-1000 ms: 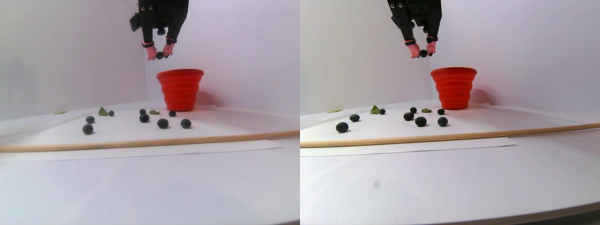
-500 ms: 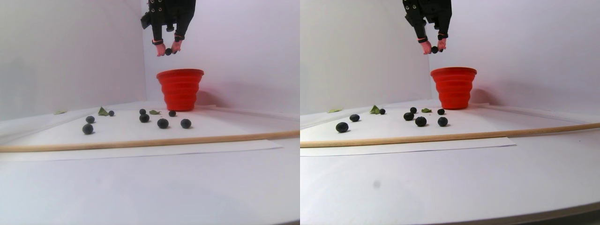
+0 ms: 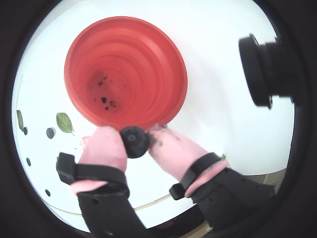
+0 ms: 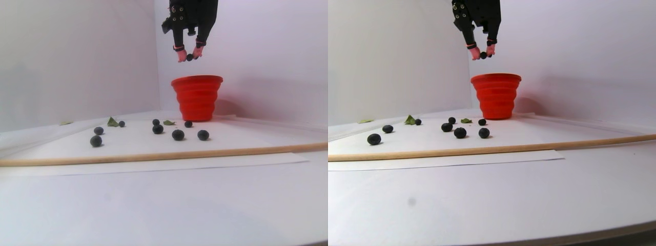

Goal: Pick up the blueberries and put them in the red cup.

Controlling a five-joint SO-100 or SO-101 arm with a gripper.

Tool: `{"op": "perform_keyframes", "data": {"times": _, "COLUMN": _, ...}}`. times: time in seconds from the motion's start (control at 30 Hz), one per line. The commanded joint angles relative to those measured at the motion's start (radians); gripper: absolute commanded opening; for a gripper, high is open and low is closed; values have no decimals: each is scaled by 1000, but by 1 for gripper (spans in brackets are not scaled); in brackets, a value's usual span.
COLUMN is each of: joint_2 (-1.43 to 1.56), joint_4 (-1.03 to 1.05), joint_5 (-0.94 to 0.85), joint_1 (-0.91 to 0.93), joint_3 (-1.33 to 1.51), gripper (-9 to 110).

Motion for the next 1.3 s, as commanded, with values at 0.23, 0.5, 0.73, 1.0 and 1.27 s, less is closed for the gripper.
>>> {"op": "perform_keyframes", "data": {"times": 0.23, "joint_2": -44, "joint_4": -49, "joint_5": 9, "joint_1": 32, "joint_3": -189, "gripper": 11}}
{"op": "perform_keyframes", "data": {"times": 0.5, "joint_2": -112, "joint_4": -71, "joint_5": 15, "joint_1": 49, "joint_3": -242, "gripper": 12}}
{"op": "perform_keyframes", "data": {"times": 0.73, "joint_2": -144, "joint_4": -86, "joint_5": 15, "joint_1": 55, "joint_3": -264, "gripper": 13}}
{"op": "perform_keyframes", "data": {"times": 1.0, "joint_2": -133, "joint_4": -100, "joint_5": 31, "joint_1": 51, "joint_3": -258, "gripper": 19}}
{"op": "perform_keyframes", "data": {"times": 1.27, "joint_2": -66, "joint_4": -69, "joint_5": 26, "joint_1": 26, "joint_3": -221, "gripper": 18}}
